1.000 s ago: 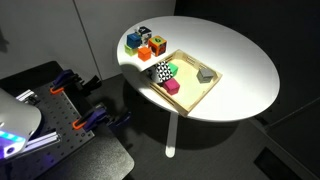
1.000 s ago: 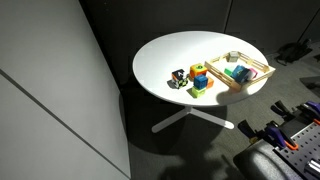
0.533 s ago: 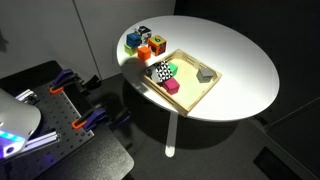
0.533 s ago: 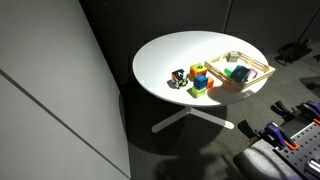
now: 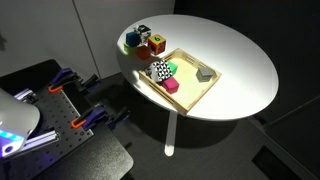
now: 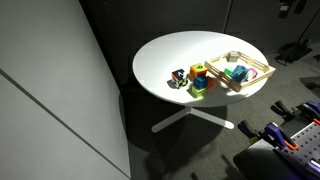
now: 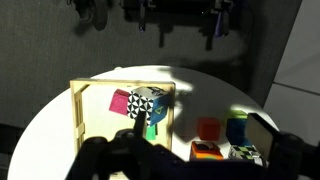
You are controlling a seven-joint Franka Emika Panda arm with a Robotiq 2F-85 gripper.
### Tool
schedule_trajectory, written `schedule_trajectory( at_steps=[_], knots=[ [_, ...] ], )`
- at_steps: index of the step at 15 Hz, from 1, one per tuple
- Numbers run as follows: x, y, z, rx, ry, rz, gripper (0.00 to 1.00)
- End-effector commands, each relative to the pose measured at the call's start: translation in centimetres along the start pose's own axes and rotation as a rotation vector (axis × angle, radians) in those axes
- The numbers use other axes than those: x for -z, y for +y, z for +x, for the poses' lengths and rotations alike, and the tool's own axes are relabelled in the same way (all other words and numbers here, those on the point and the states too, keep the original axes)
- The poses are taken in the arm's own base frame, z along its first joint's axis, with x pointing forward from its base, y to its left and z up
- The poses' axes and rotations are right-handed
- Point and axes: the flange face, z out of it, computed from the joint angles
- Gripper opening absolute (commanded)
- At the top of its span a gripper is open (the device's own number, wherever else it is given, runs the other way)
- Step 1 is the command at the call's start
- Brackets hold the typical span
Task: Put the plush toy inside the tray
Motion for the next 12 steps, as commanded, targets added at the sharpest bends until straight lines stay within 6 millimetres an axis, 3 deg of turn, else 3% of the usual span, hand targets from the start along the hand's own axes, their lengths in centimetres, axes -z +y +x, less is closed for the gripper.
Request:
schedule_trajectory(
  at_steps=[1, 12],
  knots=[
    [-1.2, -1.5, 3.2, 0.037, 0.001, 0.019, 1.0],
    [-6.9, -5.8, 12.5, 0.092, 0.014, 0.034, 1.0]
  ],
)
